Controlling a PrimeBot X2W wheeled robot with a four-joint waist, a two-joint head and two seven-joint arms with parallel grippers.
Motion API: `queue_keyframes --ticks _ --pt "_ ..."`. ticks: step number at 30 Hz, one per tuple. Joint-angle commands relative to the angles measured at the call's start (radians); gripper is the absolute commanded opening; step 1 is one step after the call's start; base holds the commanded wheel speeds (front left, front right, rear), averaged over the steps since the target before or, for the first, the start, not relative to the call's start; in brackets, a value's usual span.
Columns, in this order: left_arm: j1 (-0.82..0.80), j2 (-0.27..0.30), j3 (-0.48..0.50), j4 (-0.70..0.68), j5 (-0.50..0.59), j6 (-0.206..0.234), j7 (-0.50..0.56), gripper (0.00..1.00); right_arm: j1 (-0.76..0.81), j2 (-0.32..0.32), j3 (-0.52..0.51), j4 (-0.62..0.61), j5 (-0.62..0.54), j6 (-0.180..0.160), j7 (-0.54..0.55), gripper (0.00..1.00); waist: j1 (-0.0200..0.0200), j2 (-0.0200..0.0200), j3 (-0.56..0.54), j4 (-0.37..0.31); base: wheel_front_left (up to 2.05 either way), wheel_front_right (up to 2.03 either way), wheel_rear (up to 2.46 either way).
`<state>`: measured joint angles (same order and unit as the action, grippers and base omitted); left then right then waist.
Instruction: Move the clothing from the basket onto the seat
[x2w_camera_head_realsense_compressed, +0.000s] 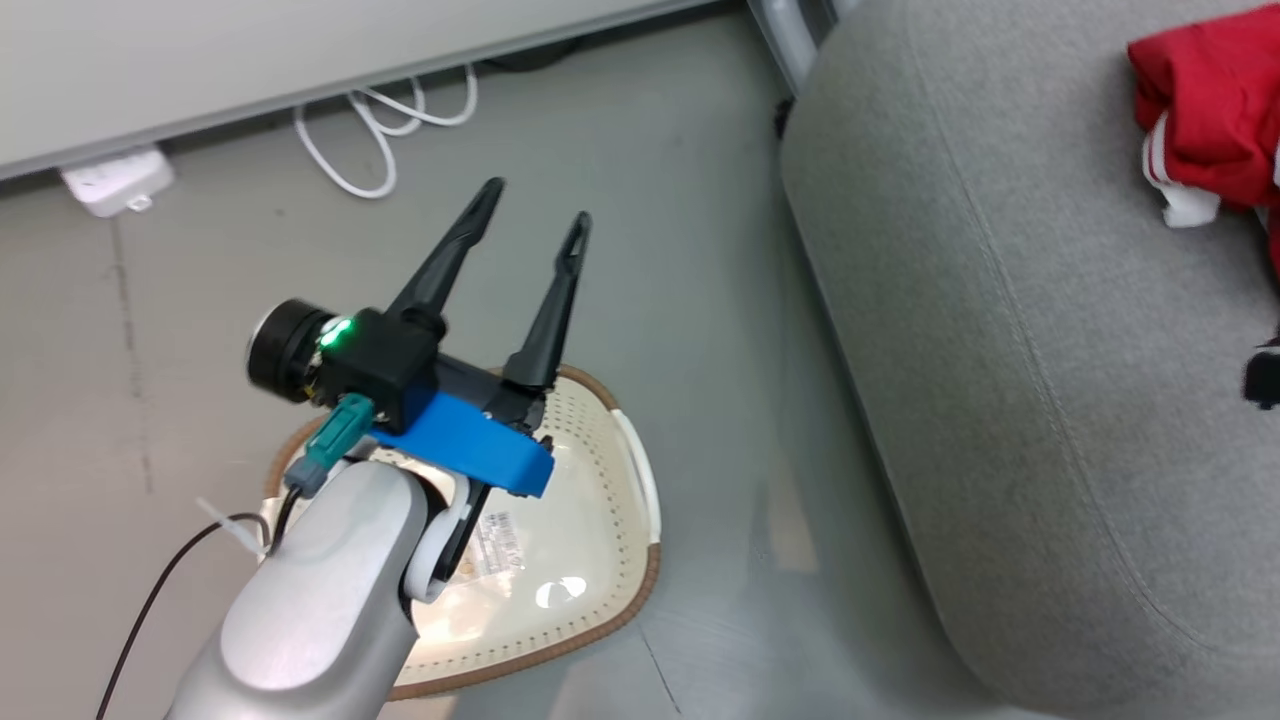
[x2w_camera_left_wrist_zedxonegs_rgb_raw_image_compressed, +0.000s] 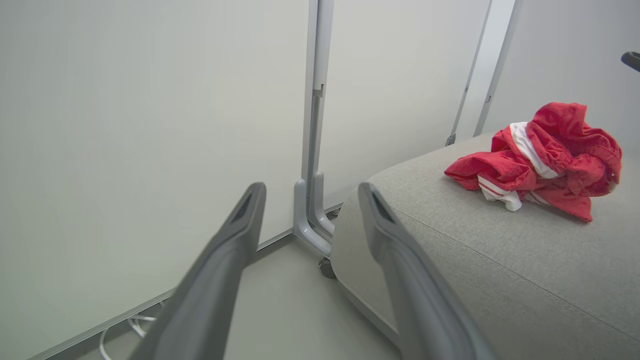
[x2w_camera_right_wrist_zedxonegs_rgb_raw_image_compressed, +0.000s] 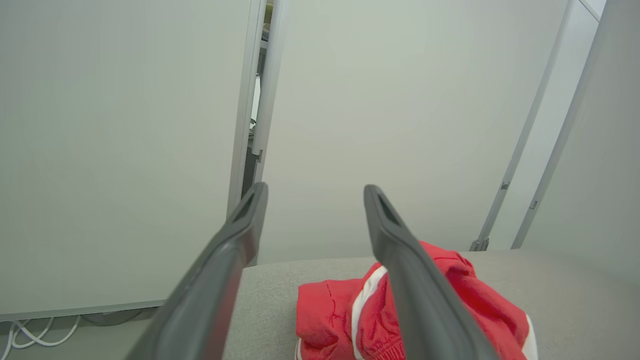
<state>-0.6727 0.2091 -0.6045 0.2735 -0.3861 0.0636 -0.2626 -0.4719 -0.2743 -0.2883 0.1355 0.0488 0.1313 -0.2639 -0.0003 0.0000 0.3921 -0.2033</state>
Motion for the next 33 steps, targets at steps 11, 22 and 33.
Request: queue_keyframes --ticks 11,22,33 --pt "0.190 -0.059 0.250 -0.049 0.065 -0.015 -0.003 1.00 0.078 0.056 0.191 0.012 0.017 -0.001 -0.001 1.00 0.0003 0.0000 -0.142 0.162 0.00 0.00 0.00" --pt "0.352 -0.121 0.429 -0.074 0.155 -0.075 -0.003 1.00 0.180 0.106 0.279 0.048 0.051 -0.001 0.000 1.00 0.0003 0.0000 -0.228 0.227 0.00 0.00 0.00" --pt "0.500 -0.153 0.514 -0.075 0.195 -0.126 -0.003 1.00 0.312 0.151 0.255 0.072 0.072 -0.001 -0.001 1.00 0.0003 0.0000 -0.310 0.258 0.00 0.00 0.00"
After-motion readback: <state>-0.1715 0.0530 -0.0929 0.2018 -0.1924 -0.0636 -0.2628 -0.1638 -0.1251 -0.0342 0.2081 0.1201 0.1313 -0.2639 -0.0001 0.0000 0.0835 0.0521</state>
